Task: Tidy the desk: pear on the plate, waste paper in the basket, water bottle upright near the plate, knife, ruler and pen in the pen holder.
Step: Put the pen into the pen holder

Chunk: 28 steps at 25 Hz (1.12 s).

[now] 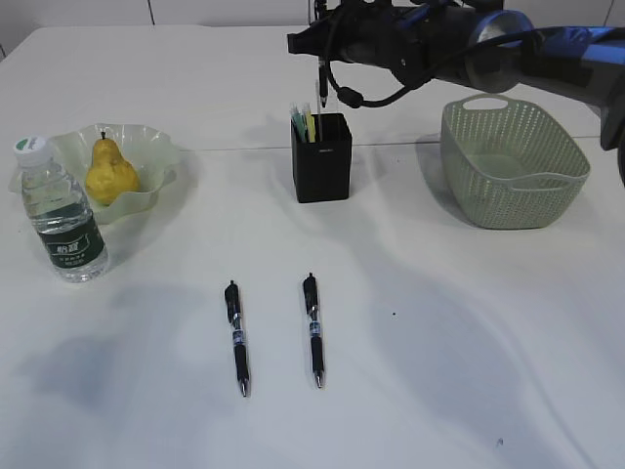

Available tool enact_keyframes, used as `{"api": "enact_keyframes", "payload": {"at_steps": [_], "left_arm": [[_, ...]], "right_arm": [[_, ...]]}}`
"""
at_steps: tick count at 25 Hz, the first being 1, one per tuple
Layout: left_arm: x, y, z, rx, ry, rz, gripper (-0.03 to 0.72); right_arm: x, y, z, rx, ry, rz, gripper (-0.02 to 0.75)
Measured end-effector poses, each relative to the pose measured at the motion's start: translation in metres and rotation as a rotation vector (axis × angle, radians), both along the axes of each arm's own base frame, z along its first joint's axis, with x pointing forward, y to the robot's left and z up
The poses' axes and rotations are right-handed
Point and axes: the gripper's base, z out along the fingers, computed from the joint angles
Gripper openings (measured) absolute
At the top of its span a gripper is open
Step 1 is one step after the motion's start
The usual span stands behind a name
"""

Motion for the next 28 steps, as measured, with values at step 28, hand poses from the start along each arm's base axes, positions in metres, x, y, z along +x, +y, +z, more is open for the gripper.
{"api": "enact_keyframes", "payload": {"at_steps": [28], "left_arm": [[0.0, 0.002, 0.0, 0.025, -0.002, -0.007, 0.384]], "right_arm": [[-0.012, 0.001, -0.027, -0.022, -0.074, 0.093, 0.119]]}}
